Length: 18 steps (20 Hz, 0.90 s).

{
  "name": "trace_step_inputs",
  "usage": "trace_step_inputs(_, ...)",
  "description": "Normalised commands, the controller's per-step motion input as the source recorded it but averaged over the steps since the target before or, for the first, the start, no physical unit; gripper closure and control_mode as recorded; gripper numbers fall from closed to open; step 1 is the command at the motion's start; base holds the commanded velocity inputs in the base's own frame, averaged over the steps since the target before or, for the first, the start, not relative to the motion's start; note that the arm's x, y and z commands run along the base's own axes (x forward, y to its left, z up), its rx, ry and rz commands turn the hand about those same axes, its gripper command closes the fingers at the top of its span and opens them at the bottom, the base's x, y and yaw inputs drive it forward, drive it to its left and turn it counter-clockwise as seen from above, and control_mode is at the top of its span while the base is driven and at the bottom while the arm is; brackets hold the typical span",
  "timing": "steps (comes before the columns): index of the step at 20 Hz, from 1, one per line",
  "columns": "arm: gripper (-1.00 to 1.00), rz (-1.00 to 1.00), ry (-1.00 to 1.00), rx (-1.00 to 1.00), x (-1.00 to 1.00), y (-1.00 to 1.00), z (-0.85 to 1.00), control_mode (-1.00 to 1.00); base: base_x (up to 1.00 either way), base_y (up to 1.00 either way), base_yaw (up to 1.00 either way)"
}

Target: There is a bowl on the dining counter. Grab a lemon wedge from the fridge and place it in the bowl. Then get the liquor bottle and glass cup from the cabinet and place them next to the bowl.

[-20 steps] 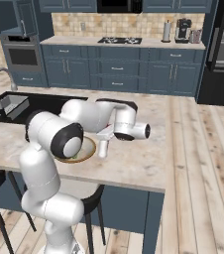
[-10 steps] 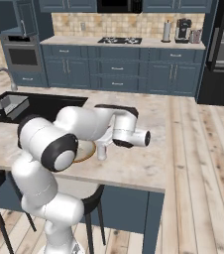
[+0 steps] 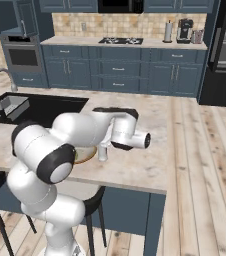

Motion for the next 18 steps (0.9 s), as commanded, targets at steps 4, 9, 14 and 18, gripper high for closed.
trace_step_inputs(4, -1.0, 0.0, -0.08, 0.0, -0.02, -0.04, 0.39, -1.0, 0.0, 0.0, 0.0)
trace_step_inputs(9, -1.0, 0.0, -0.13, 0.0, -0.42, -0.03, 0.46, -1.0, 0.0, 0.0, 0.0)
trace_step_inputs(14, -1.0, -0.02, -0.13, 0.0, -0.58, 0.01, 0.43, -1.0, 0.0, 0.0, 0.0)
trace_step_inputs(18, -1.0, -0.05, -0.04, 0.0, -0.62, 0.07, 0.47, -1.0, 0.0, 0.0, 0.0)
